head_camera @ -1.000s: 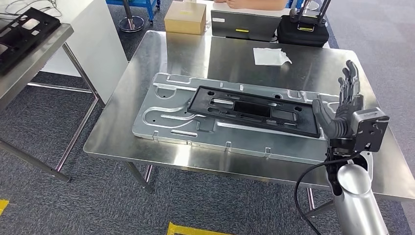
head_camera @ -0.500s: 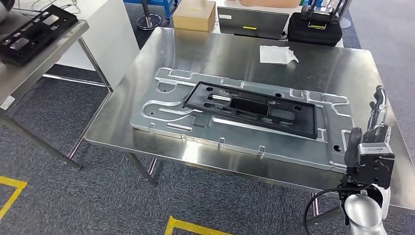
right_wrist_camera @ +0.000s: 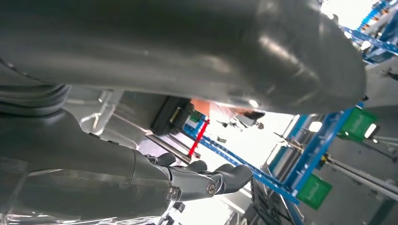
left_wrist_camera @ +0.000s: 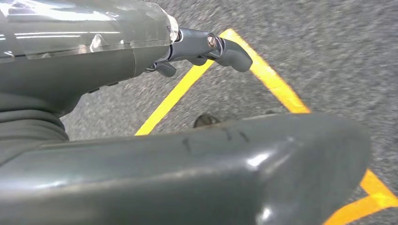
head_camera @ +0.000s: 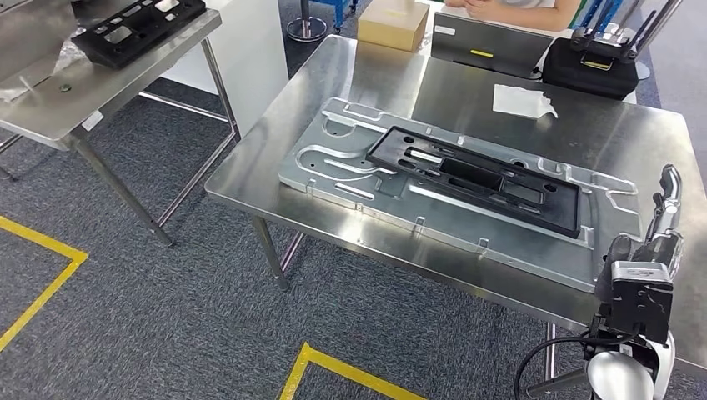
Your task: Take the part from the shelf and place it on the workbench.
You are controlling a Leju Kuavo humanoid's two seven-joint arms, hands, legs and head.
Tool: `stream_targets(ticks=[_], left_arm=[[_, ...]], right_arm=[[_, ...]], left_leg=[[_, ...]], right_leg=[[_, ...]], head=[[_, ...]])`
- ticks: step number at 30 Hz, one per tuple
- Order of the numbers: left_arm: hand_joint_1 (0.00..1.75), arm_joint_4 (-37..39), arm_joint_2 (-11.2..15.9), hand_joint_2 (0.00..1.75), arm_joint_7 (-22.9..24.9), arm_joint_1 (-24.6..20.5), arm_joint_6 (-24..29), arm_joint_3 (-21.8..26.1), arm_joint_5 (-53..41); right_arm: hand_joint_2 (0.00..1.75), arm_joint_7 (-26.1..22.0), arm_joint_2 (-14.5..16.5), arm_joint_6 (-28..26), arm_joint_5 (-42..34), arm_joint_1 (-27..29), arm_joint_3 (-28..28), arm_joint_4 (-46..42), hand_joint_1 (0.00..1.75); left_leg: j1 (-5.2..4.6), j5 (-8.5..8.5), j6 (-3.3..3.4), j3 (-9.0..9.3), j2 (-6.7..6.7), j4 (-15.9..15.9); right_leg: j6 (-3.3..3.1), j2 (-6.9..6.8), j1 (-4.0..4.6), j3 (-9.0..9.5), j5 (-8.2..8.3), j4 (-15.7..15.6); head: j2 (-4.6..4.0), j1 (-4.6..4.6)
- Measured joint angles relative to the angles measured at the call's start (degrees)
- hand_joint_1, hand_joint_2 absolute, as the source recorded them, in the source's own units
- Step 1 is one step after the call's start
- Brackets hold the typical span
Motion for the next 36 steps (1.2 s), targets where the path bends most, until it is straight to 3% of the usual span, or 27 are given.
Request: stream_targets(ticks=[1,2,3,5,7,9,11,13,14,15,16,17,18,19,21,22,24,25,26,28,29,30,31,32,34,36], left_arm=[[0.0,0.0,0.0,0.0,0.0,0.0,0.0,0.0,0.0],[0.0,0.0,-0.1,0.0,0.0,0.0,0.0,0.0,0.0],[0.0,0.0,-0.1,0.0,0.0,0.0,-0.1,0.0,0.0],[0.0,0.0,-0.2,0.0,0.0,-0.2,-0.1,0.0,0.1],[0.0,0.0,-0.2,0.0,0.0,-0.3,-0.1,0.0,0.1],[0.0,0.0,-0.1,0.0,-0.1,-0.1,-0.2,0.0,0.1],[0.0,0.0,-0.1,0.0,-0.1,0.0,-0.7,0.0,0.0],[0.0,0.0,0.0,0.0,-0.1,-0.1,-1.5,-0.1,-0.2],[0.0,0.0,0.0,0.0,-0.1,-0.1,-1.9,-0.1,-0.4],[0.0,0.0,0.0,0.0,0.0,-0.1,-2.2,-0.2,-0.6],[0.0,0.0,0.0,0.0,0.0,-0.1,-2.5,-0.2,-0.8],[0.0,0.0,0.0,0.0,0.1,-0.1,-2.7,-0.3,-1.0],[0.0,0.0,0.0,0.0,0.2,-0.2,-2.9,-0.3,-1.1],[0.0,0.0,0.0,0.0,0.3,-0.2,-3.1,-0.4,-1.2],[0.0,0.0,0.1,0.0,0.5,-0.5,-3.2,-0.6,-1.4],[0.0,0.0,0.2,0.0,0.6,-0.6,-3.2,-0.7,-1.6],[0.0,0.0,0.3,0.0,0.9,-0.5,-3.3,-0.7,-1.8],[0.0,0.0,0.3,0.0,1.0,-0.4,-3.3,-0.8,-1.8],[0.0,0.0,0.4,0.0,1.2,-0.4,-3.3,-0.8,-1.8],[0.0,-0.1,0.5,0.0,1.4,-0.4,-3.4,-0.8,-1.9],[0.0,-0.1,0.5,0.0,1.4,-0.5,-3.5,-0.9,-1.9],[0.0,-0.1,0.5,0.0,1.5,-0.5,-3.6,-0.9,-1.9],[0.0,-0.1,0.5,0.0,1.5,-0.5,-3.7,-1.0,-1.9],[0.0,-0.1,0.5,0.0,1.5,-0.5,-3.7,-1.0,-1.9],[0.0,-0.1,0.5,0.0,1.5,-0.6,-3.8,-1.1,-1.9],[0.0,0.0,0.4,0.0,1.6,-0.7,-3.8,-1.2,-1.8]], right_arm=[[0.0,0.2,0.4,0.0,0.5,0.1,-0.2,-0.2,0.0],[0.0,0.4,0.7,0.1,1.0,0.2,-0.4,-0.5,0.0],[0.0,0.5,1.0,0.2,1.3,0.2,-0.6,-0.8,0.0],[0.0,0.8,1.5,0.4,1.7,0.4,-1.3,-1.5,0.0],[0.0,1.0,1.9,0.6,1.9,0.7,-2.0,-2.0,0.0],[0.0,1.0,2.3,1.0,2.0,0.8,-2.5,-2.4,0.0],[0.0,1.0,2.9,1.9,2.1,1.0,-2.9,-2.8,0.0],[0.0,1.0,3.6,2.7,2.3,1.6,-3.9,-3.5,0.0],[0.0,0.9,4.0,3.2,2.5,2.0,-4.5,-4.0,0.0],[0.0,0.9,4.4,3.7,2.7,2.5,-5.1,-4.4,0.0],[0.0,0.8,4.9,4.2,2.9,2.8,-5.8,-4.7,0.0],[0.0,0.7,5.4,4.7,3.0,3.2,-6.4,-5.1,0.0],[0.0,0.6,5.8,5.2,3.2,3.5,-6.9,-5.5,0.0],[0.0,0.6,6.2,5.7,3.4,3.8,-7.4,-5.9,0.0],[0.0,0.6,6.8,6.6,3.8,4.4,-8.3,-6.6,0.0],[0.0,0.7,7.1,7.0,4.1,4.6,-8.6,-6.8,0.0],[0.0,0.8,7.7,7.4,4.9,4.9,-8.9,-7.0,0.0],[0.0,0.8,8.0,7.5,5.4,5.1,-9.0,-7.0,0.0],[0.0,0.8,8.3,7.5,5.8,5.5,-9.2,-6.9,0.0],[0.0,0.9,8.7,7.7,6.4,6.2,-9.4,-6.9,0.0],[0.0,0.9,8.9,7.8,6.5,6.4,-9.5,-6.9,0.0],[0.0,0.9,9.1,7.9,6.7,6.6,-9.5,-6.8,0.0],[0.0,0.9,9.3,8.0,6.8,6.7,-9.5,-6.8,0.0],[0.0,0.9,9.4,8.0,6.8,6.8,-9.5,-6.8,0.0],[0.0,0.9,9.6,8.3,7.1,6.8,-9.5,-6.8,0.0],[0.0,0.8,9.8,8.9,7.6,6.9,-9.5,-6.8,0.0]], left_leg=[[0.0,0.55,-0.09,-0.94,-0.58,0.3],[0.02,1.04,-0.25,-1.9,-1.21,0.6],[0.07,1.47,-0.45,-2.75,-1.83,1.0],[0.07,2.31,-1.0,-4.15,-3.1,1.8],[0.1,3.25,-1.7,-4.8,-4.31,1.9],[0.12,3.93,-2.45,-5.4,-5.05,2.0],[0.11,1.25,-2.86,-6.65,-3.35,4.3],[0.39,-4.76,-3.22,-8.48,-0.68,10.9],[0.59,-6.96,-3.51,-9.22,-0.03,14.8],[0.77,-7.85,-3.77,-9.41,0.33,17.8],[0.91,-7.28,-3.98,-8.78,0.51,19.1],[1.03,-5.81,-4.1,-7.19,0.74,18.4],[1.1,-4.33,-4.14,-4.59,1.3,15.7],[1.06,-3.97,-4.11,-1.14,2.47,11.5],[0.64,-5.17,-3.46,4.33,4.38,3.5],[0.37,-5.94,-2.97,5.48,4.72,1.3],[0.15,-5.4,-1.73,4.92,3.8,0.5],[0.14,-4.78,-1.15,4.42,3.32,0.3],[0.16,-4.03,-0.59,3.75,2.86,0.2],[0.03,-2.48,0.15,1.99,1.88,0.1],[-0.14,-1.69,0.35,1.0,1.25,0.2],[-0.31,-0.94,0.43,0.01,0.55,0.3],[-0.44,-0.22,0.44,-0.98,-0.17,0.5],[-0.51,0.44,0.39,-1.96,-0.93,0.7],[-0.54,1.57,0.18,-3.58,-2.42,1.2],[-0.59,2.71,-0.22,-4.62,-3.85,1.4]], right_leg=[[-0.01,0.1,-0.01,0.89,0.89,0.2],[-0.1,0.37,-0.03,2.99,2.52,-1.9],[-0.28,1.14,-0.07,5.81,3.72,-5.6],[-0.78,3.69,-0.09,11.15,3.95,-13.5],[-1.32,4.7,0.08,12.76,3.13,-16.5],[-2.11,3.25,0.05,12.18,3.91,-16.6],[-3.05,1.67,-0.17,11.17,5.06,-16.8],[-3.5,0.03,-0.11,9.77,6.18,-16.8],[-3.49,-0.84,-0.03,9.01,6.73,-16.7],[-3.42,-1.76,0.03,8.18,7.28,-16.6],[-3.31,-2.61,0.05,7.33,7.77,-16.4],[-3.16,-3.42,0.06,6.48,8.22,-16.1],[-2.97,-4.16,0.07,5.7,8.61,-15.8],[-2.73,-4.81,0.13,5.07,8.95,-15.5],[-2.05,-6.09,0.27,4.45,9.61,-15.1],[-1.66,-6.75,0.3,4.39,9.99,-15.0],[-0.79,-7.57,0.05,4.35,10.64,-15.1],[-0.37,-6.62,-0.16,4.13,9.98,-14.7],[-0.05,-4.94,-0.34,3.68,8.15,-13.4],[0.15,-1.05,-0.45,2.05,2.12,-7.7],[0.03,-0.17,-0.38,1.2,-0.5,-4.0],[-0.14,0.14,-0.27,0.77,-1.75,-0.9],[-0.38,0.25,-0.13,1.05,-1.65,0.6],[-0.68,0.37,0.05,2.36,-0.37,0.1],[-1.62,1.93,0.5,7.88,2.57,-6.8],[-2.41,4.2,0.75,13.19,2.93,-15.1]], head=[[0.0,0.0],[0.0,0.0],[0.0,0.0],[0.0,-0.02],[0.0,-0.02],[0.0,0.0],[0.0,-0.01],[0.0,-0.02],[0.0,-0.02],[0.0,-0.02],[0.0,-0.02],[0.0,-0.02],[0.0,-0.02],[0.0,-0.03],[0.0,-0.01],[0.0,-0.01],[0.0,0.01],[0.0,0.01],[0.0,0.01],[0.0,0.01],[0.0,0.01],[0.0,0.01],[0.0,0.01],[0.0,0.01],[0.0,0.01],[0.0,0.01]])
